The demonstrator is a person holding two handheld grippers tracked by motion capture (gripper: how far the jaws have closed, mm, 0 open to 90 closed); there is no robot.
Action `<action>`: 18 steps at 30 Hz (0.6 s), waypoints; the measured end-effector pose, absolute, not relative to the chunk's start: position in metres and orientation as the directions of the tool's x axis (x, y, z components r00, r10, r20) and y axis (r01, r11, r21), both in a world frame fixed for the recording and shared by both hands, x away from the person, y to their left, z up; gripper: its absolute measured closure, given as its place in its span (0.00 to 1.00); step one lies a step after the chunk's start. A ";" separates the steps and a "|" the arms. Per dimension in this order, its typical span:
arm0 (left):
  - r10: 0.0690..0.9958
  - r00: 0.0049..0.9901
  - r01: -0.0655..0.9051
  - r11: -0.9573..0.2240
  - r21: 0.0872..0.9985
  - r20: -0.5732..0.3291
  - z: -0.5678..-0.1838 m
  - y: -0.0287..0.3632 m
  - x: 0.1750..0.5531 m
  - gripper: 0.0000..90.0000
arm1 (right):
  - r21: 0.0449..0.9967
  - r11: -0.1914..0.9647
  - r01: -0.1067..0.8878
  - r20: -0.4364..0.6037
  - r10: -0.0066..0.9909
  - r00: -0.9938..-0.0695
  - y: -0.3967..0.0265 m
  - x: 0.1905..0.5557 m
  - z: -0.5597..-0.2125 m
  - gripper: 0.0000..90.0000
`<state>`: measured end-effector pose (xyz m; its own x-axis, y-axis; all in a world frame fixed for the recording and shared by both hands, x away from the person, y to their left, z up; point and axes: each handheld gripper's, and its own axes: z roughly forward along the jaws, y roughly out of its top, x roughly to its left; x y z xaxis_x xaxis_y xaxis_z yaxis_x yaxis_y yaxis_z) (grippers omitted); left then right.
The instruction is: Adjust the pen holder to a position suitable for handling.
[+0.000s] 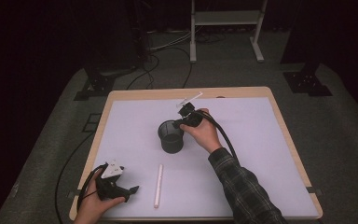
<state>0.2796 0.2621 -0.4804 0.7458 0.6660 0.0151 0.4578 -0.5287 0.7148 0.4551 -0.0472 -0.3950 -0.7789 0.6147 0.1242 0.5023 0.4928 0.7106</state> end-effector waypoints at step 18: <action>0.664 0.747 0.456 -0.532 0.713 0.018 -0.480 0.262 0.280 0.01 | 0.724 0.479 0.496 0.112 0.627 -0.771 -0.079 0.437 -0.380 0.90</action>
